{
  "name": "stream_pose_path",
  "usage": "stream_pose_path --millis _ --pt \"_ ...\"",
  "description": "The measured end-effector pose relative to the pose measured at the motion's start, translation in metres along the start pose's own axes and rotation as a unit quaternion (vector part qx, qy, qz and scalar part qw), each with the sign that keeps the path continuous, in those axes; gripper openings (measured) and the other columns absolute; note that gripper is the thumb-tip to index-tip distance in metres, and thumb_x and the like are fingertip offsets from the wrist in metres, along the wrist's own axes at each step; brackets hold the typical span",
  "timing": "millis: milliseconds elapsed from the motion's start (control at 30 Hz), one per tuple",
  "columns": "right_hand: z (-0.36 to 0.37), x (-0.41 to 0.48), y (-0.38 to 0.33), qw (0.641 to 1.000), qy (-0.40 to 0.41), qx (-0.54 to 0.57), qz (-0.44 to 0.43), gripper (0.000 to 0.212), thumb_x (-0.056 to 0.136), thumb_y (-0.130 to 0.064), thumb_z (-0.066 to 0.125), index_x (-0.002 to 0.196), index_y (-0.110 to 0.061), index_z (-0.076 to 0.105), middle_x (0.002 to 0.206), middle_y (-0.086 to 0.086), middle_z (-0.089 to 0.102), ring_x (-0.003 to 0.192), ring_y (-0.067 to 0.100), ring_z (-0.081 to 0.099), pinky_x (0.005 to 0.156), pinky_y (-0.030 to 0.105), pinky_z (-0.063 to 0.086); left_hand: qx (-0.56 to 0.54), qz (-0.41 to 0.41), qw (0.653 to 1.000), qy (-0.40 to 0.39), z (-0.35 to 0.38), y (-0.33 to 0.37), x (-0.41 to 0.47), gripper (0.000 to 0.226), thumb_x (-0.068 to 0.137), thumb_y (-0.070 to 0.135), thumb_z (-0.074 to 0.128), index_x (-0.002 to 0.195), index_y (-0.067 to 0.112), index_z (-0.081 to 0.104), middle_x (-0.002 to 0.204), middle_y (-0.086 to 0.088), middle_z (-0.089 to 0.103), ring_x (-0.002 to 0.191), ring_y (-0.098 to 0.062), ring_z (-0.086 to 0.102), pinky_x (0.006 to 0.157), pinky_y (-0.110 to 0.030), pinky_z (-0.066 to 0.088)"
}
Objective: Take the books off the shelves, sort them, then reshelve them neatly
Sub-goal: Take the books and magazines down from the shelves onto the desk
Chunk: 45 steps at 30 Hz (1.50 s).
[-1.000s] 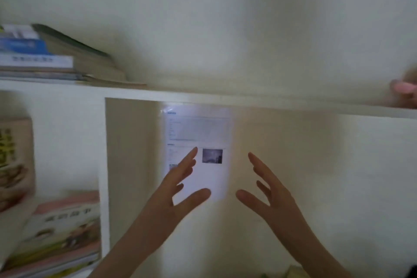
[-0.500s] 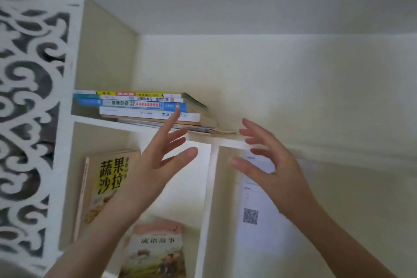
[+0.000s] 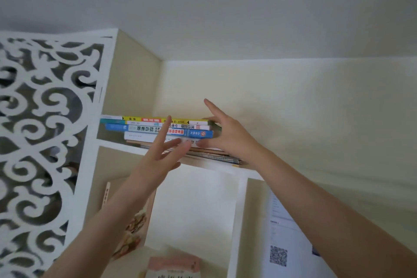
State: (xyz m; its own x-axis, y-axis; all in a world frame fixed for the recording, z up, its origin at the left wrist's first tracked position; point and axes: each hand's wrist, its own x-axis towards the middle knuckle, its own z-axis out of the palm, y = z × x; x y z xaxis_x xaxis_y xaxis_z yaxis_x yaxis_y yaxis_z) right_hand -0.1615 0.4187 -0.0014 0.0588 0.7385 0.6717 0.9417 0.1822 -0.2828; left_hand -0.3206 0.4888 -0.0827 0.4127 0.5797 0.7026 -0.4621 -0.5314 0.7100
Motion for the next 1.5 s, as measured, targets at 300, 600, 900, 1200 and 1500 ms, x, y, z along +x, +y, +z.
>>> stream_pose_path --millis 300,600,900,1200,1500 --pt "-0.005 -0.018 -0.021 0.963 0.085 -0.221 -0.129 0.066 0.085 -0.038 0.068 0.143 -0.042 0.037 0.107 -0.012 0.070 0.099 0.014 0.064 0.119 0.043 0.016 -0.009 -0.020 1.000 0.008 0.001 0.006 0.004 0.081 0.074 0.051 0.054 0.140 0.061 0.008 0.123 0.008 0.054 0.107 -0.009 0.056 0.081 -0.024 0.049" --pt "-0.013 -0.085 -0.049 0.890 0.190 -0.253 -0.328 0.077 0.068 -0.032 0.082 0.136 -0.016 0.052 0.096 -0.003 0.071 0.097 0.016 0.064 0.113 0.057 0.025 -0.178 -0.084 0.980 -0.035 -0.009 0.039 -0.012 0.082 0.077 0.057 0.067 0.145 0.029 0.032 0.121 -0.015 0.062 0.097 -0.030 0.069 0.067 -0.038 0.058" --pt "0.012 -0.128 -0.038 0.884 0.150 -0.270 -0.350 0.065 0.081 -0.029 0.071 0.138 -0.016 0.042 0.110 -0.003 0.070 0.122 0.014 0.056 0.118 0.053 0.016 -0.203 -0.075 0.975 0.047 0.006 0.030 -0.054 0.080 0.051 0.036 0.083 0.123 0.046 0.052 0.114 0.000 0.066 0.085 -0.021 0.072 0.057 -0.031 0.057" --pt "-0.020 -0.119 -0.056 0.991 0.060 -0.053 -0.112 0.070 0.078 -0.071 0.055 0.140 -0.044 0.041 0.138 -0.016 0.049 0.141 0.000 0.024 0.121 0.038 0.009 -0.203 -0.107 0.972 0.044 -0.014 0.022 -0.083 0.100 0.022 0.028 0.097 0.114 0.047 0.062 0.112 0.007 0.067 0.085 -0.022 0.072 0.057 -0.033 0.058" --pt "-0.052 -0.085 -0.025 0.964 -0.234 0.114 0.047 0.093 0.074 -0.044 0.072 0.145 -0.056 0.013 0.145 -0.029 0.037 0.126 -0.003 0.047 0.105 0.027 0.043 -0.192 -0.130 0.973 -0.002 -0.033 0.014 -0.109 0.107 0.015 0.033 0.097 0.113 0.053 0.060 0.104 0.014 0.070 0.089 -0.023 0.071 0.061 -0.040 0.058"
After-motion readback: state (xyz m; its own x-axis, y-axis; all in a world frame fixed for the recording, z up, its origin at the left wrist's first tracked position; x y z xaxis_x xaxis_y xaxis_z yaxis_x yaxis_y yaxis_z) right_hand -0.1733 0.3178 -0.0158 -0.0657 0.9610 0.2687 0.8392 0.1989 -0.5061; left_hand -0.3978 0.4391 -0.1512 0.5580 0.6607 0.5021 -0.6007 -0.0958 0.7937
